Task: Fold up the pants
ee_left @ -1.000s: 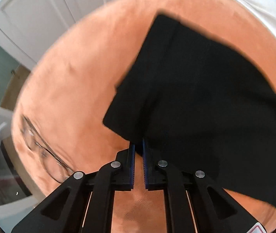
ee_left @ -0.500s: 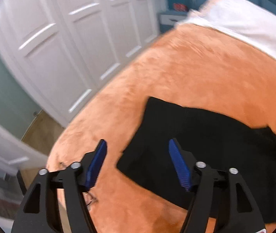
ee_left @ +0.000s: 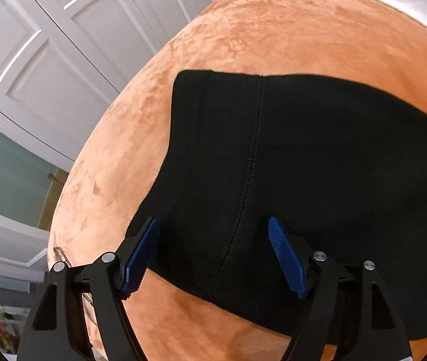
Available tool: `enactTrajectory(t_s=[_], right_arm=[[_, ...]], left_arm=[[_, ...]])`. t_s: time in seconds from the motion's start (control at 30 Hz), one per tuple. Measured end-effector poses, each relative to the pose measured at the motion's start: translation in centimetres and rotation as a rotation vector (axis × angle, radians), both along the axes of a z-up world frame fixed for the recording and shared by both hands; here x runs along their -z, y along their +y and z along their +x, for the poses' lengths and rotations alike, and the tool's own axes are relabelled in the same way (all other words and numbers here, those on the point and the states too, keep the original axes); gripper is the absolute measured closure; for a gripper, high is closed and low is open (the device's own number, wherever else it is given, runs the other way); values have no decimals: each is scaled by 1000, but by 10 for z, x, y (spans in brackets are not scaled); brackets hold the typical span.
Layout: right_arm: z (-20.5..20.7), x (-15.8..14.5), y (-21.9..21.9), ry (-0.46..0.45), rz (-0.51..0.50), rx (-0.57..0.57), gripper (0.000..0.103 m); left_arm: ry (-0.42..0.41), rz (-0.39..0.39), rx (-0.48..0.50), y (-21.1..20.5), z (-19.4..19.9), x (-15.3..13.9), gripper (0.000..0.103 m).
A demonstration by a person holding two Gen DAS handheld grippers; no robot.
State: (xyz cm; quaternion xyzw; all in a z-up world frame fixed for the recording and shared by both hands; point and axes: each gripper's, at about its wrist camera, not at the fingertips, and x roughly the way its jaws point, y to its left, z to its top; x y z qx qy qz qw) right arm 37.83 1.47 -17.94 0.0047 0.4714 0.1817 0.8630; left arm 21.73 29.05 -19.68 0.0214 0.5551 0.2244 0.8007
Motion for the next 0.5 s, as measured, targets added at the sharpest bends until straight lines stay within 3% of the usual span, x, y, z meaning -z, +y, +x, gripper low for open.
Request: enactTrajectory(t_s=[0.03,0.1,0.17,0.23,0.27,0.33,0.4,0.5], right_arm=[[-21,-21,-17,-47,59,14,102],[-55,-30,-27,-36,82,-34,102],[-80,-15,-20,20,42,-104,102],[-82,20,0,98,-6,-155,102],[-68,42,6,137,-34,-135,103],[-41,58,7,152,31,-68,103],[-29,48,2,147,97,5,103],[-62,8,-17,52,131,-12,99]], left_arm=[[-11,-10,-3,0,-7,-7,30],[-32,-44,-14,0,-2,-11,31],[-51,-57,9,-12,14,-16,31],[-40,-16,51,-27,34,-15,29],[-30,15,60,-32,46,-10,24],[37,58,39,-33,73,15,23],[34,87,21,-32,83,15,21],[12,74,27,-32,81,-7,21]])
